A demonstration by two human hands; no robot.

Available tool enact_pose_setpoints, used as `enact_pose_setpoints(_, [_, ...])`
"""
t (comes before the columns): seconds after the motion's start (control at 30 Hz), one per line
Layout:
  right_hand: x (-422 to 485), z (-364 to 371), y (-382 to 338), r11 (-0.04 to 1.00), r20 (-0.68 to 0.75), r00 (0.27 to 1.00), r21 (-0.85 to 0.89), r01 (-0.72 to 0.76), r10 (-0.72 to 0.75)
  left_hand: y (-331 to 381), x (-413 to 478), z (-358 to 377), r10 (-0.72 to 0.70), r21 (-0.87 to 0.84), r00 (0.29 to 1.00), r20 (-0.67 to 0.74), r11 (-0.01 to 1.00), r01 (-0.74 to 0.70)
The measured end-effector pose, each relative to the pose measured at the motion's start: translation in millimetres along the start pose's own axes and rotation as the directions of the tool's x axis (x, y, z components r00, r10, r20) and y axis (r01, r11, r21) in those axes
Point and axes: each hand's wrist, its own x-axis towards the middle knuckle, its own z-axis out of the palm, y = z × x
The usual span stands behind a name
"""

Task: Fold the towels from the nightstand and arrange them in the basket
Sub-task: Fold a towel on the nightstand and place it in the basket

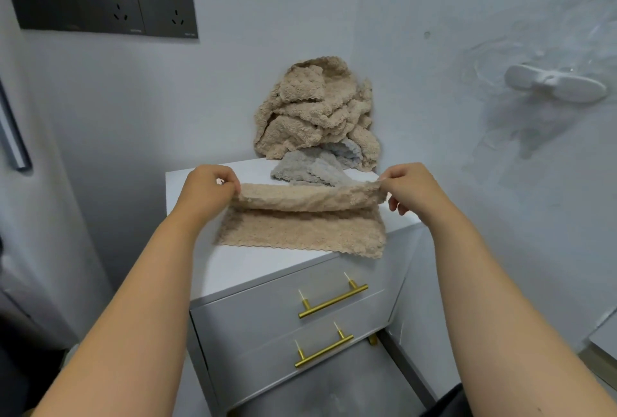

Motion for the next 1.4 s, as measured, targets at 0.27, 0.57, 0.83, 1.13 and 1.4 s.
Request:
enact_pose_setpoints(0.27, [-3,-11,7,0.915,0.28,0.947,-0.403,-0.03,0.155,8,1,-15,-0.042,0.161,0.92,0.389,0.987,-0.023])
enact_pose_setpoints(0.57, [3,-1,5,0.911,0.252,0.958,-0.412,-0.022,0.137,9,3,6,-0.106,0.258,0.887,0.45,0.966,-0.016])
enact_pose_setpoints(0.83, [27,35,34,0.947,0.073,0.997,-0.321,0.034,-0.011,-18,9,25,-0.042,0.32,0.976,0.212,0.947,-0.029])
enact_pose_setpoints(1.13, [42,50,49,0.958,-0.079,0.997,-0.286,-0.012,-0.011,-36,16,33,-0.153,0.548,0.901,0.406,0.83,-0.106])
enact_pose_setpoints(1.4, [46,52,50,0.964,-0.164,0.986,-0.264,-0.04,-0.004,6,9,40,-0.105,0.683,0.915,0.391,0.7,-0.211])
